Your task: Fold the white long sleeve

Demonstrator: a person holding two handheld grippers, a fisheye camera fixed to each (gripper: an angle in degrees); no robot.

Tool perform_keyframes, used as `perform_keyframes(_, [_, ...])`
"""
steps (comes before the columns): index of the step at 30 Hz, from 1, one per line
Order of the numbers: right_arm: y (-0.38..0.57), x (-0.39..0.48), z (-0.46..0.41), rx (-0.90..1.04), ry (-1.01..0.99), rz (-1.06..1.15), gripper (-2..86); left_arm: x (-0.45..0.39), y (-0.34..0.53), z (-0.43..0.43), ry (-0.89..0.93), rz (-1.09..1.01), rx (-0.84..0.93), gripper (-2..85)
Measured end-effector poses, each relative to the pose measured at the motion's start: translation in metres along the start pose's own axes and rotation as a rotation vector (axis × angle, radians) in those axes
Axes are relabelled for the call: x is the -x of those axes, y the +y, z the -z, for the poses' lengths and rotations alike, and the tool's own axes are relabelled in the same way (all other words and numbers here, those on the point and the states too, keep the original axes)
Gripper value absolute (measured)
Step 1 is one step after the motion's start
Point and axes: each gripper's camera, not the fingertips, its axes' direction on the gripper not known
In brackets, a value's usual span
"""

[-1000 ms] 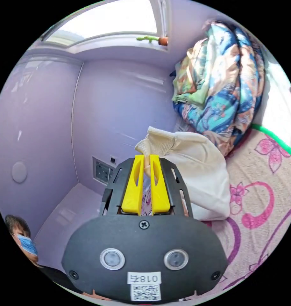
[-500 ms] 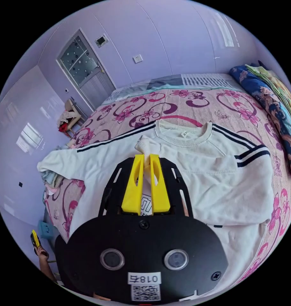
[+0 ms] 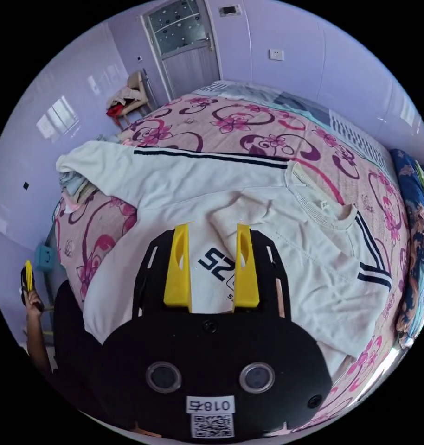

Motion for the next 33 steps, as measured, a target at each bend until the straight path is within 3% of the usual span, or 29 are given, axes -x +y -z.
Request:
perform_keyframes(6, [0.098, -0.010, 0.079, -0.365, -0.181, -0.037, 11.2, -0.074, -0.041, -0.081, 0.044, -0.170, 0.207, -0.5])
perform_keyframes(10, [0.188, -0.038, 0.110, -0.418, -0.191, -0.160, 9.3, -0.131, -0.071, -0.163, 0.110, -0.294, 0.311, 3.6])
perform_keyframes(14, [0.287, -0.075, 0.148, -0.453, -0.059, -0.411, 8.0, -0.172, -0.101, -0.241, 0.061, -0.348, 0.346, 11.2])
perform_keyframes(17, [0.346, -0.090, 0.180, -0.596, -0.028, -0.589, 6.3, -0.201, -0.125, -0.284, -0.072, -0.387, 0.251, 14.5])
perform_keyframes(24, [0.381, -0.085, 0.204, -0.659, 0.043, -0.615, 5.3, -0.260, -0.166, -0.329, -0.614, -0.485, 0.013, 15.5])
perform_keyframes(29, [0.374, -0.078, 0.190, -0.642, 0.011, -0.568, 4.9, -0.270, -0.198, -0.358, -0.675, -0.444, 0.138, 16.3])
perform_keyframes(33, [0.375, -0.074, 0.177, -0.643, -0.001, -0.562, 3.9, -0.291, -0.223, -0.341, -0.651, -0.414, 0.109, 15.2])
